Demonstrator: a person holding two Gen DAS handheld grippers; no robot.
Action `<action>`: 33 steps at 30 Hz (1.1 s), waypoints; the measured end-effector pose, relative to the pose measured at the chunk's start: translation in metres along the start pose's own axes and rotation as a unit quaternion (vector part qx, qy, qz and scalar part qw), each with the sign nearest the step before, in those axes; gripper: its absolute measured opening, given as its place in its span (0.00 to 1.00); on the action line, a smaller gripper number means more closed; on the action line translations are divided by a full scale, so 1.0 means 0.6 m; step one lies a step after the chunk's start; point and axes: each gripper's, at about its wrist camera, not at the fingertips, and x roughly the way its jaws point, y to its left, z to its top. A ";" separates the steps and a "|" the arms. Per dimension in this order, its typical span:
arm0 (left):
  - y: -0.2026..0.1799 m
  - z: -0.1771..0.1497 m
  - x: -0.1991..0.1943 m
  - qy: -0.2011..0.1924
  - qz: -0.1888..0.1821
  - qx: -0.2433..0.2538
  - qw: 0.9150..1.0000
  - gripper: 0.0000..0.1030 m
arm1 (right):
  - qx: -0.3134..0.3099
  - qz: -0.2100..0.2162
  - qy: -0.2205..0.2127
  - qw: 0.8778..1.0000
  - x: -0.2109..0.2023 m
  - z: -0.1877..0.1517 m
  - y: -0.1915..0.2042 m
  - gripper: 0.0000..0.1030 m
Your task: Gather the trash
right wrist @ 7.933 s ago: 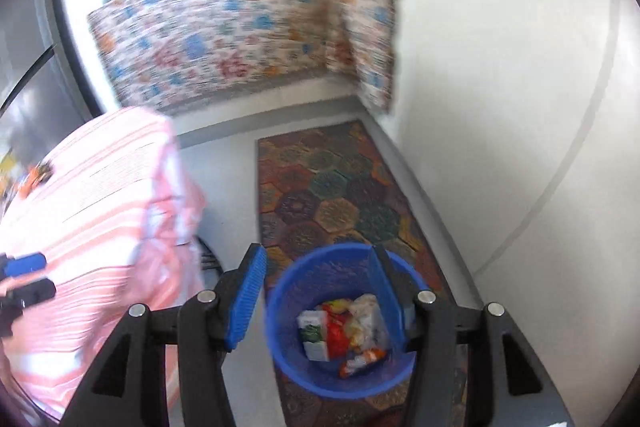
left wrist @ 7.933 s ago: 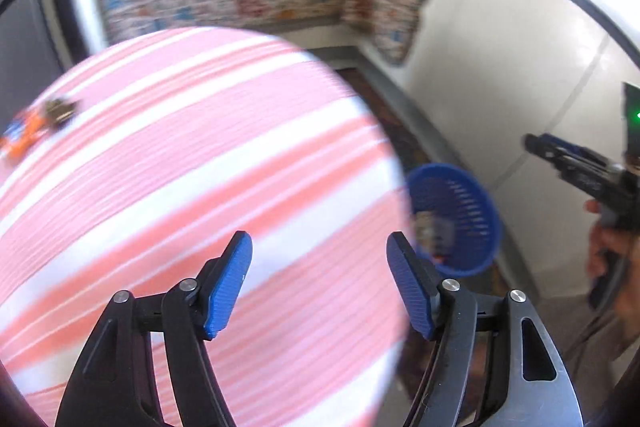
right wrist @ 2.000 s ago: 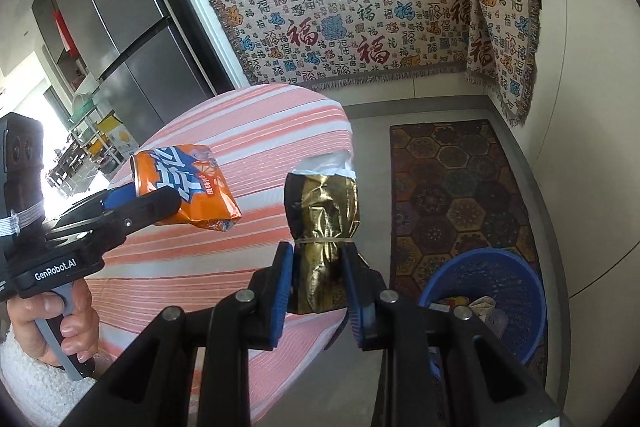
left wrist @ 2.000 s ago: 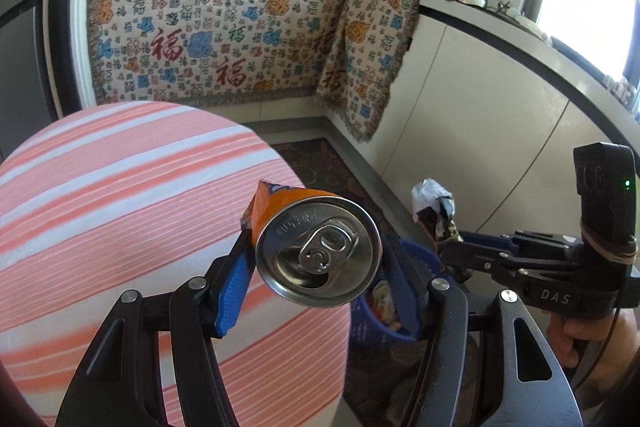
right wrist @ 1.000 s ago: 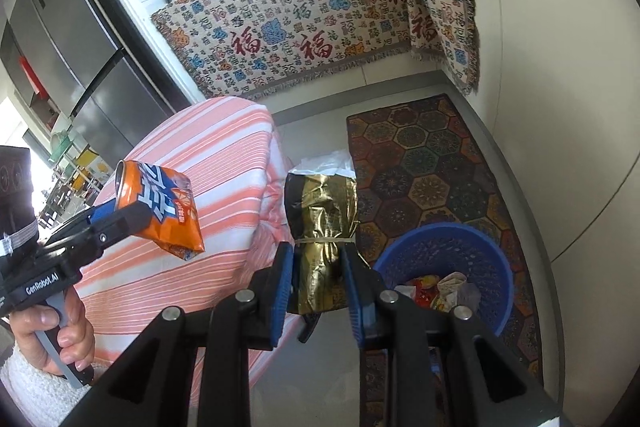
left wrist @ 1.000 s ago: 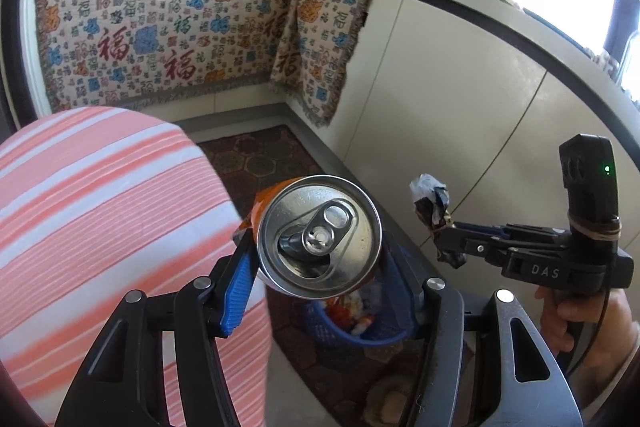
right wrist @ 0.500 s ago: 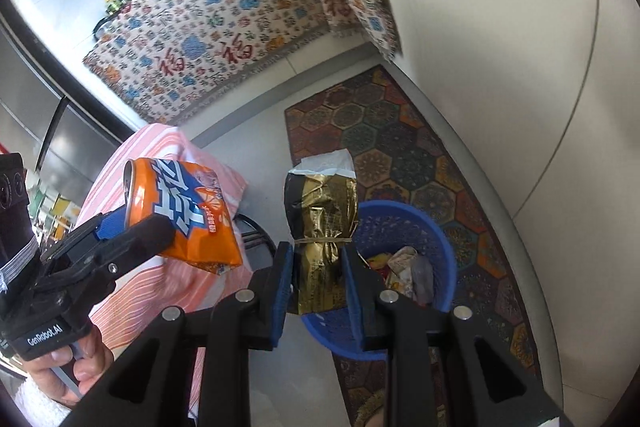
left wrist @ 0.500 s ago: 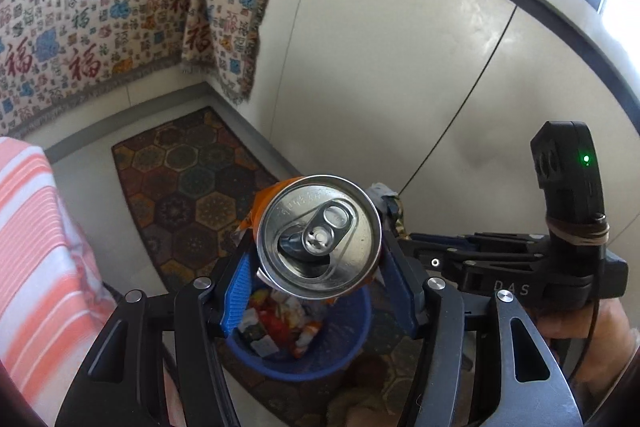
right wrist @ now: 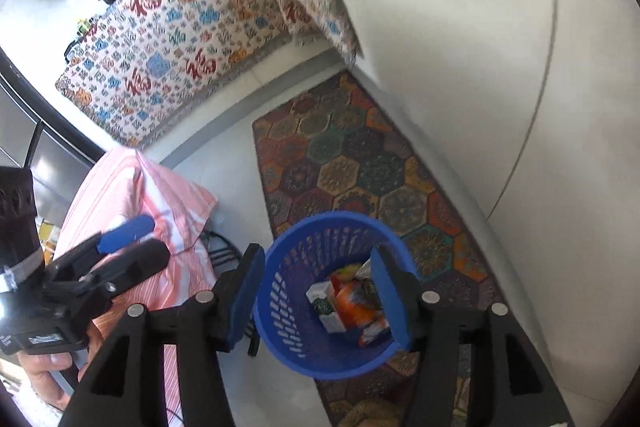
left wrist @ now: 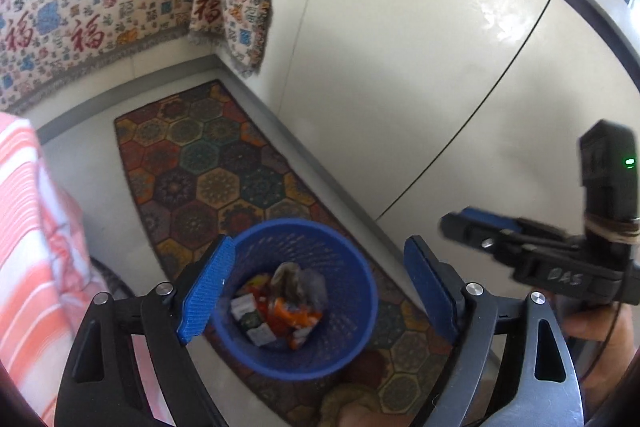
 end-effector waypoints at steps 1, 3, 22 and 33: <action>-0.001 -0.007 -0.014 0.002 -0.001 -0.003 1.000 0.89 | -0.006 -0.004 -0.010 1.000 -0.016 -0.003 0.008 0.58; 0.002 -0.020 -0.044 -0.008 0.004 -0.015 1.000 0.99 | -0.013 -0.017 -0.025 0.999 -0.049 -0.015 0.023 0.72; -0.071 -0.133 -0.208 -0.027 0.140 0.049 0.989 1.00 | -0.013 -0.131 -0.030 0.991 -0.275 -0.211 0.117 1.00; -0.070 -0.136 -0.225 -0.012 0.140 0.040 0.989 1.00 | -0.038 -0.128 -0.043 0.990 -0.295 -0.217 0.153 1.00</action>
